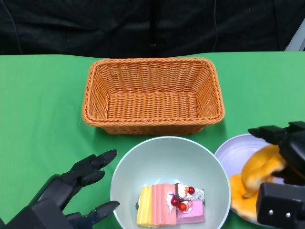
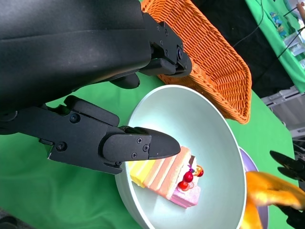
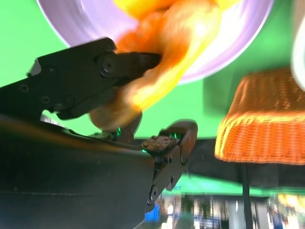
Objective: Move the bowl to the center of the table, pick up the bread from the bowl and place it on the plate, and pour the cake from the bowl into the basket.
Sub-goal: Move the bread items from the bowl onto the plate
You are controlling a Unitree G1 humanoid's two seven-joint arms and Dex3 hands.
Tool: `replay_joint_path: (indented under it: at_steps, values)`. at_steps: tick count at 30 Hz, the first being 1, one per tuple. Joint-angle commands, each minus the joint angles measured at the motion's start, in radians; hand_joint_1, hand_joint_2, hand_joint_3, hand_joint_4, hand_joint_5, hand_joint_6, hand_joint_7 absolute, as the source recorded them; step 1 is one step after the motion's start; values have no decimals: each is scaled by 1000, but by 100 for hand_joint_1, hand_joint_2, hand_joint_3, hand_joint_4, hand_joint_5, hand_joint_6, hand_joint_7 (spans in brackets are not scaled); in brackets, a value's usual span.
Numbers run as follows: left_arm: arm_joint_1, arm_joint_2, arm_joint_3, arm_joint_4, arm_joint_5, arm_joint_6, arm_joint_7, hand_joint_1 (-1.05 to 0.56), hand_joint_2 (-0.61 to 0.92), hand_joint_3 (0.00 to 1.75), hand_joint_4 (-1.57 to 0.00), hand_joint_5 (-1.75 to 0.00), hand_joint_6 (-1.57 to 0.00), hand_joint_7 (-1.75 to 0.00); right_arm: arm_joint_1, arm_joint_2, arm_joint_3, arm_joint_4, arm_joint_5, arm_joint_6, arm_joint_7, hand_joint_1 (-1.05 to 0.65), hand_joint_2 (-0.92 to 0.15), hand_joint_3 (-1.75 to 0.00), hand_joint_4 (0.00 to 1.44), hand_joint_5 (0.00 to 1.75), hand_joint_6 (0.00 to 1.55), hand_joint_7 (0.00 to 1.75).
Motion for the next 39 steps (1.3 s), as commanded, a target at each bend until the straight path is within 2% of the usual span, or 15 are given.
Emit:
replay_joint_path:
  at_steps: [1,4,11,15,20,26,27,31,33,35,36,39]
  values:
    - [8,14,9,-11,-8,-4,-9,-49,92,37,-8,-59,-28,0,34,-18,8,-57,38,41,70,-80,-92,-10,0,31,13,1]
    - [8,13,11,-14,-10,-3,-9,-50,92,37,-8,-59,-28,0,67,-9,0,-141,88,68,111,-83,-92,-13,0,28,11,0]
    - [1,17,16,-10,-12,-8,-12,-51,92,36,-9,-59,-29,0,119,4,-21,-295,168,99,134,-81,-92,-14,0,29,8,0]
    - [-5,14,20,-8,-22,-4,-13,-50,92,34,-9,-59,-29,0,143,11,-34,-388,185,141,157,-78,-92,-13,0,30,8,0]
    - [-7,19,21,-5,-27,-3,-13,-52,92,33,-8,-58,-29,0,163,19,-50,-438,187,169,154,-73,-92,-11,0,33,9,1]
    - [-9,20,18,-6,-27,0,-11,-52,92,33,-9,-58,-29,0,157,26,-53,-431,168,193,132,-72,-92,-12,0,34,10,1]
    - [-10,19,18,-5,-27,1,-10,-51,92,33,-9,-58,-29,0,148,33,-55,-410,155,200,109,-61,-92,-9,1,40,14,3]
    - [-13,20,16,-4,-26,0,-9,-51,92,33,-10,-58,-29,-1,108,37,-76,-321,148,200,40,-46,-92,-3,0,58,18,5]
    - [-14,21,15,-5,-24,2,-9,-50,92,33,-9,-58,-29,0,83,27,-83,-286,147,206,34,-48,-91,-1,11,68,23,7]
    - [-14,21,13,-5,-24,3,-10,-50,92,34,-10,-58,-29,0,61,15,-76,-276,120,228,50,-53,-92,-1,17,71,27,9]
    - [-14,20,12,-5,-25,2,-10,-50,92,34,-9,-58,-29,0,51,9,-69,-276,102,243,61,-59,-92,-17,26,68,36,12]
    - [-13,18,10,-7,-23,3,-6,-49,92,34,-10,-58,-29,0,31,1,-55,-278,77,280,104,-60,-92,-27,31,61,41,11]
